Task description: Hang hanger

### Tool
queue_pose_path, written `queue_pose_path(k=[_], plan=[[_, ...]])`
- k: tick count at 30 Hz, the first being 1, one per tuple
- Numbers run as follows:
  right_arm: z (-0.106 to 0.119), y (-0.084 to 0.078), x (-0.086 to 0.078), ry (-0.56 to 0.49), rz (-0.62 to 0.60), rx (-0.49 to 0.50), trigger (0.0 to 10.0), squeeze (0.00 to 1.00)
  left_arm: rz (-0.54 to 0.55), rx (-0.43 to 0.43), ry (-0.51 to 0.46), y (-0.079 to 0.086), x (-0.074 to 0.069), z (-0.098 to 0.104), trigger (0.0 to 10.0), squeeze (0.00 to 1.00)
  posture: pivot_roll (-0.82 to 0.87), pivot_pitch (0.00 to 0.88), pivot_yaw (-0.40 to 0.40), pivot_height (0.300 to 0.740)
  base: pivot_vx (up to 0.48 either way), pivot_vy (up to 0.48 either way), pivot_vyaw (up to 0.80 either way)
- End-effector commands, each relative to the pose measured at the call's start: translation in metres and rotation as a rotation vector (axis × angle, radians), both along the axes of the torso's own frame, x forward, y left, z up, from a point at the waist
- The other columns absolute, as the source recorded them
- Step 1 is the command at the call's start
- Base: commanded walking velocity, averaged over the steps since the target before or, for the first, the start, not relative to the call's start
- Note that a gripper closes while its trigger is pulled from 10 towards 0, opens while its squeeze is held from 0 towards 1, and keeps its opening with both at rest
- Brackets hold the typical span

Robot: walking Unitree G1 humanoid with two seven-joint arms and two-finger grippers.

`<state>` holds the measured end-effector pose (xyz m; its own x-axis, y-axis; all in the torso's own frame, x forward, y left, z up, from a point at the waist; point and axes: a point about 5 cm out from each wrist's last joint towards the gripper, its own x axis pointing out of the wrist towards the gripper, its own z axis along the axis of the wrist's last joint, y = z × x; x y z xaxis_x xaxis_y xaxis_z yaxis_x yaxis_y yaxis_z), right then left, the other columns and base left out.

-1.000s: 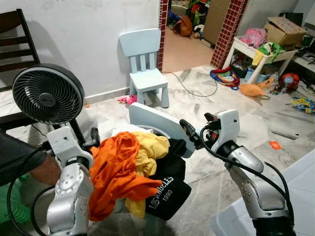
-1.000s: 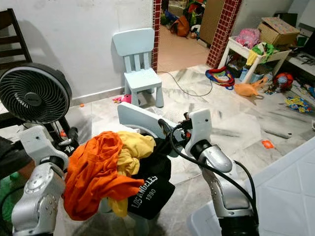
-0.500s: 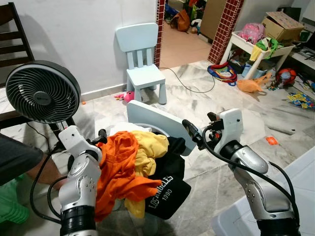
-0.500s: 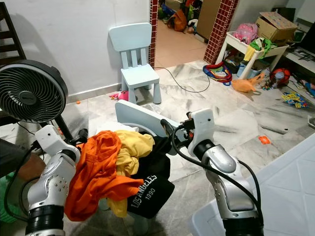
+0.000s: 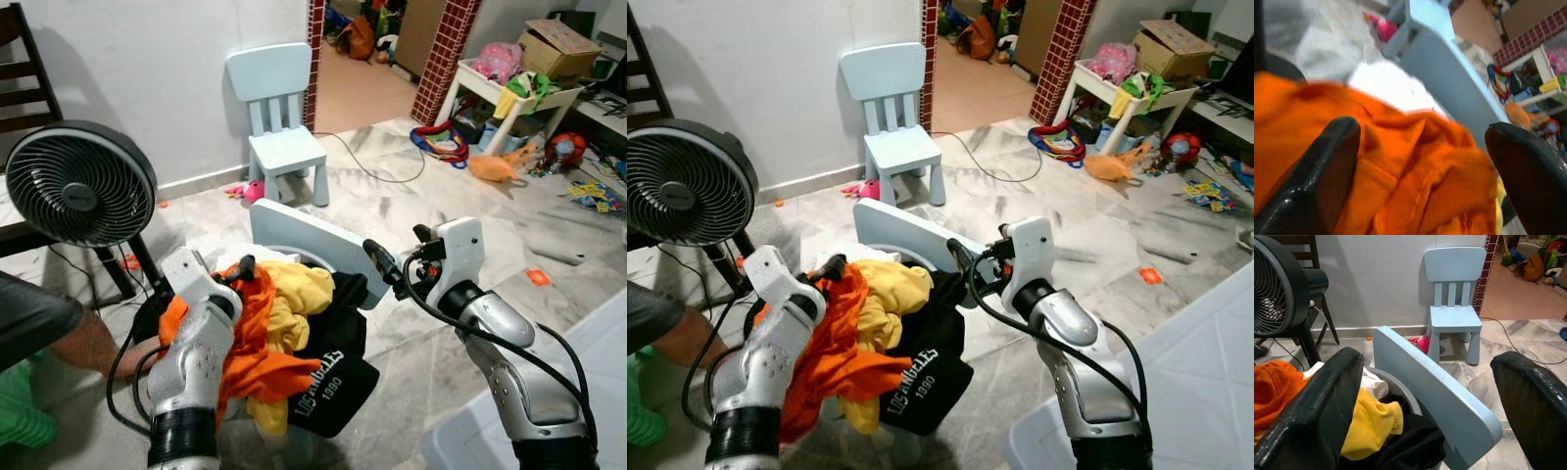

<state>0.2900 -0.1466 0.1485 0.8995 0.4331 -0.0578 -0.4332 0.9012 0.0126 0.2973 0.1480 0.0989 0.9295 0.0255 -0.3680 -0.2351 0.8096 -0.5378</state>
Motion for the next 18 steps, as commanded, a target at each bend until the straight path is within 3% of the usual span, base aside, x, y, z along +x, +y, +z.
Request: queue_pose_path(k=[1,10,18], plan=[[0.004,0.001,0.002,-0.013,0.005,-0.004,10.0,0.0,-0.019,-0.051,0.059,-0.016,-0.02,-0.012,10.0,0.0,-0.11,0.091,-0.057,0.74,0.0,0.0,0.0],[0.002,0.004,0.004,-0.011,0.018,-0.003,10.0,0.0,0.086,-0.096,0.139,-0.002,-0.06,-0.014,10.0,0.0,-0.08,0.087,-0.061,0.74,0.0,0.0,0.0],[0.001,0.008,0.004,-0.011,0.028,0.0,10.0,0.0,0.08,-0.12,0.175,0.002,-0.063,-0.023,10.0,0.0,-0.08,0.086,-0.068,0.74,0.0,0.0,0.0]])
